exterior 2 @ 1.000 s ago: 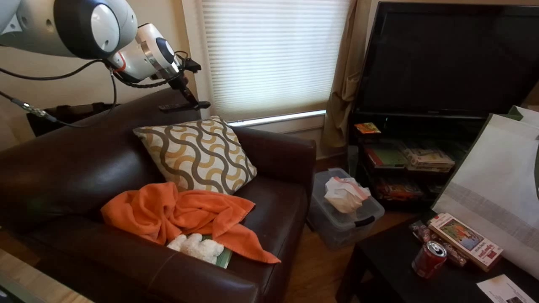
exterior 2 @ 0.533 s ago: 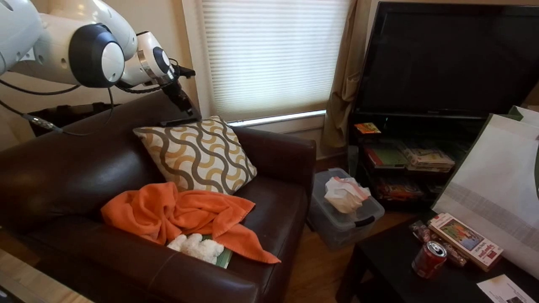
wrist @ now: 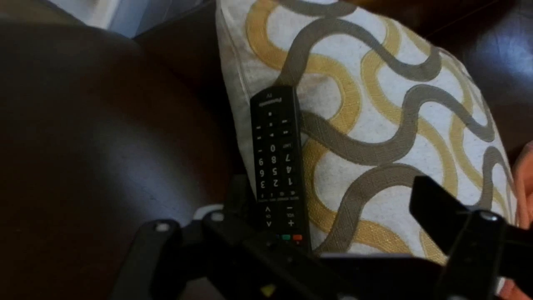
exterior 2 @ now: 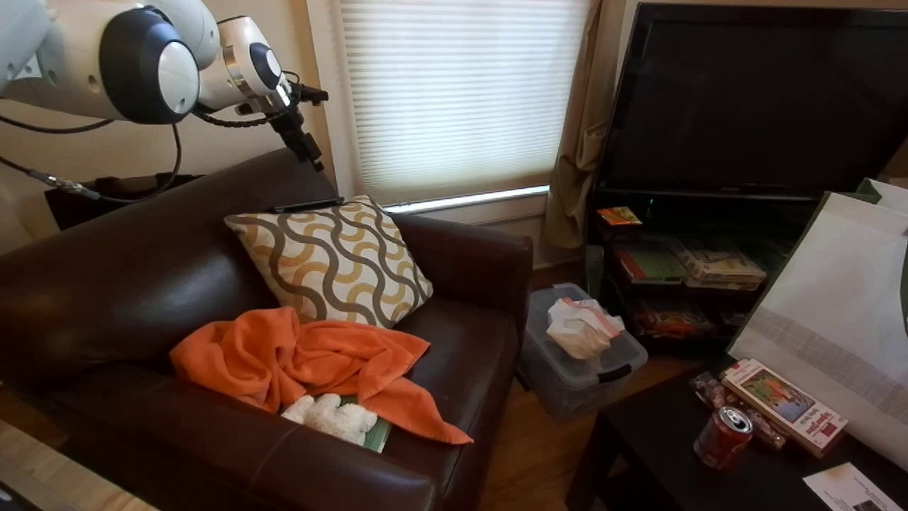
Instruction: Put the remote control on top of the pillow.
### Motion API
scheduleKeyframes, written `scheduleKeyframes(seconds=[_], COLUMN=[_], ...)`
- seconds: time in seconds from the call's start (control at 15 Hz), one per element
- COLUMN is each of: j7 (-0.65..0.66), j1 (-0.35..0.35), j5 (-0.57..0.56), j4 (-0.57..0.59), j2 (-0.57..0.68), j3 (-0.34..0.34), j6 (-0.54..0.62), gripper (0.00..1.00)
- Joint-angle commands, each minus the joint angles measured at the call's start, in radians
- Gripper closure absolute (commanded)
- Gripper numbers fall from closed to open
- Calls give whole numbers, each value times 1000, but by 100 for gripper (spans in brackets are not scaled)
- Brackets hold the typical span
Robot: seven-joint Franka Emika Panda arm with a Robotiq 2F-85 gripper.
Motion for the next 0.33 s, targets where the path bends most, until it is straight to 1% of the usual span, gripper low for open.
scheduleKeyframes(seconds=[0.0,0.07,0.13,0.2,0.27], j7=[148,164,167,185,139], j1=[-5,-11,-14,-12,-2], j5=[1,10,20,12,4], j4=[-173,-237,-274,-314,-156], j2=[-145,-185,-210,-233,-141], j3=[-11,7,30,40,20], j6=[6,27,41,81,23], gripper=[0,0,0,0,0])
